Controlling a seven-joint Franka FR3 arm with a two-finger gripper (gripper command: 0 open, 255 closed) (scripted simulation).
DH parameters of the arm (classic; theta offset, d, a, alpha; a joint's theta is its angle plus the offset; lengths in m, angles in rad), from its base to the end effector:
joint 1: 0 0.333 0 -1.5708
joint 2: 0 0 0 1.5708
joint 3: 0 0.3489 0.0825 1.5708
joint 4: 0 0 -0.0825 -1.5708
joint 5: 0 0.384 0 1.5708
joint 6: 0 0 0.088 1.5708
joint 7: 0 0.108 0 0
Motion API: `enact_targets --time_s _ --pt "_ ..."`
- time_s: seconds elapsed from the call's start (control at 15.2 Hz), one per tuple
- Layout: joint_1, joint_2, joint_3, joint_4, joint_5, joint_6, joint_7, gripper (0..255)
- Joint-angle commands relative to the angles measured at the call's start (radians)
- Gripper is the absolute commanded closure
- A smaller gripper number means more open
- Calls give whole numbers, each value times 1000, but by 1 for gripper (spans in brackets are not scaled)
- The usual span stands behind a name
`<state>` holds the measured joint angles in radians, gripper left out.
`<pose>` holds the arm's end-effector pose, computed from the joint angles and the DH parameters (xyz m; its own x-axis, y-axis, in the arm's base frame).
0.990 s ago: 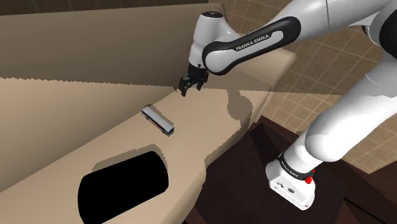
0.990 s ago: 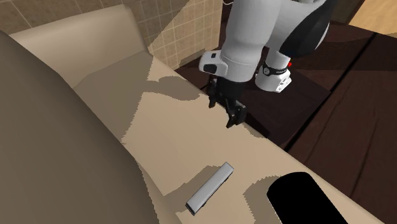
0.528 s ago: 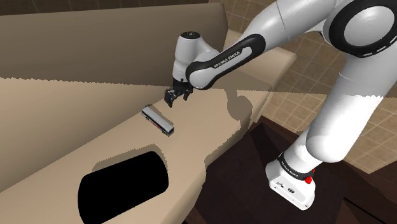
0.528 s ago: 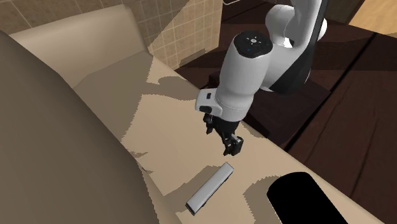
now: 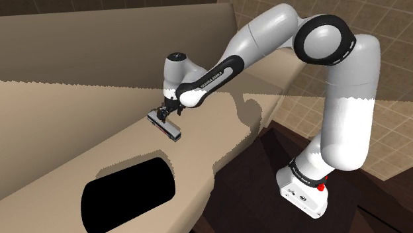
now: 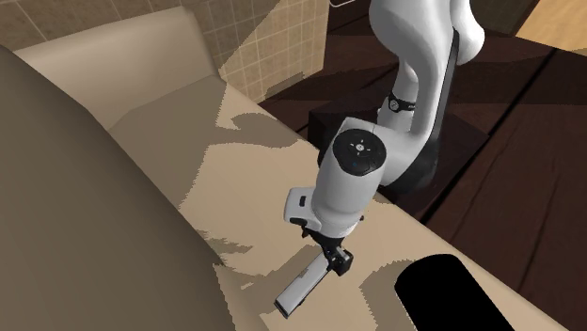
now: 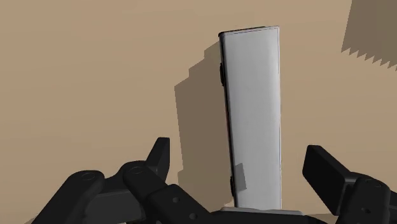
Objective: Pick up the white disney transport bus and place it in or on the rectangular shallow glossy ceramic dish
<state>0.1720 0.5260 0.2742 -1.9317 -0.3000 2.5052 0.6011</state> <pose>0.5884 0.2699 0.2555 0.9948 0.0402 0.0931 0.0397 -0.9992 0.0074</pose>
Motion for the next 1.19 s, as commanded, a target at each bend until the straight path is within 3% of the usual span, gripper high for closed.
enact_targets --time_s 0.0,0.13,0.59,1.12 --pt "30 85 -13 80 -19 -2 17 0" --pt "50 145 -21 138 -29 -4 25 0" --pt "66 225 -44 170 -50 44 37 0" --pt "67 232 -46 173 -52 48 38 0"
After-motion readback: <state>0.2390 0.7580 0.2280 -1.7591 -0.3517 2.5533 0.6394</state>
